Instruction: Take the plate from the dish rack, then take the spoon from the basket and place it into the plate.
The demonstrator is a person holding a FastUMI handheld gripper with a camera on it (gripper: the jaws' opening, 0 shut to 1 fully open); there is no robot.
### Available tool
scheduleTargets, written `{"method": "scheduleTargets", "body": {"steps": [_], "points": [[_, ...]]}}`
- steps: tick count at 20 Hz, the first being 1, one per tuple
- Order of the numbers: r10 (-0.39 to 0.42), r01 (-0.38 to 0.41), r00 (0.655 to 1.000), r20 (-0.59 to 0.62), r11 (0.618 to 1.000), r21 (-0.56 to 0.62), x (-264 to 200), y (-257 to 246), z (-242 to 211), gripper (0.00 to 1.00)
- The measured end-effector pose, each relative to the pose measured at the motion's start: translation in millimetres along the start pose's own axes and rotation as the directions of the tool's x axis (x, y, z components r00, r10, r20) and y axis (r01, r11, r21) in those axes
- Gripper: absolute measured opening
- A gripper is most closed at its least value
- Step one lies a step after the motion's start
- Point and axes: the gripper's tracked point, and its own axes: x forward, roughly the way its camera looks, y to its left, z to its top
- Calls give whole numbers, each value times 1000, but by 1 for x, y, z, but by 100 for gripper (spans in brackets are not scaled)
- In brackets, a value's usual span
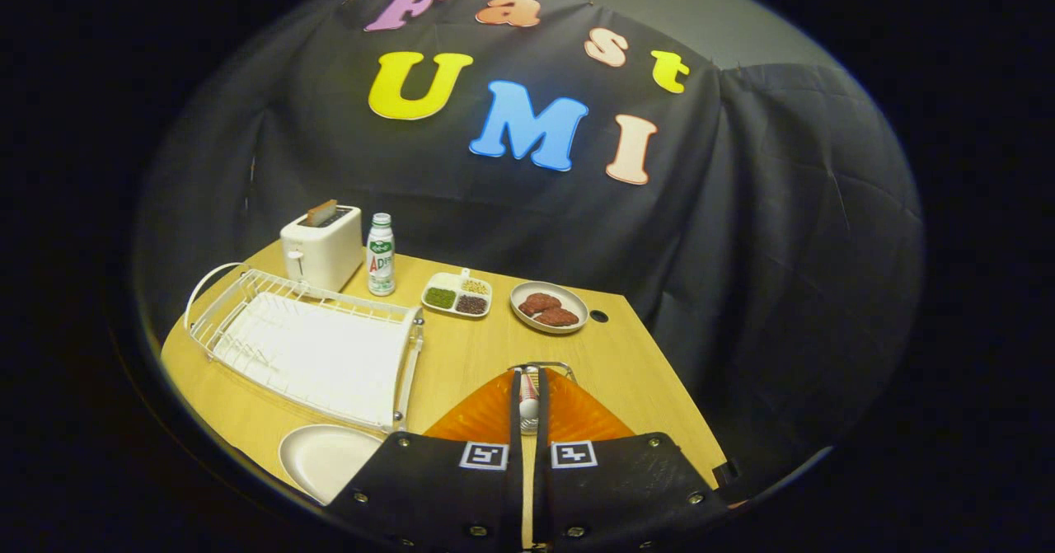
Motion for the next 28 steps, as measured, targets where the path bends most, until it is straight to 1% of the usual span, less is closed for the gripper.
{"method": "scheduleTargets", "body": {"steps": [3,5,9,13,18,24,28], "points": [[92,-91,995,29,995,-38,-27,33,4,5],[163,-160,986,35,985,-63,-46,57,0,5],[289,-284,957,20,951,-121,-74,98,-19,5],[369,-370,929,-33,917,-150,-83,129,-49,5],[422,-429,903,-80,894,-126,-75,153,-81,5],[419,-427,904,-88,898,-104,-66,150,-100,5],[431,-442,895,-116,891,-100,-62,157,-118,5]]}}
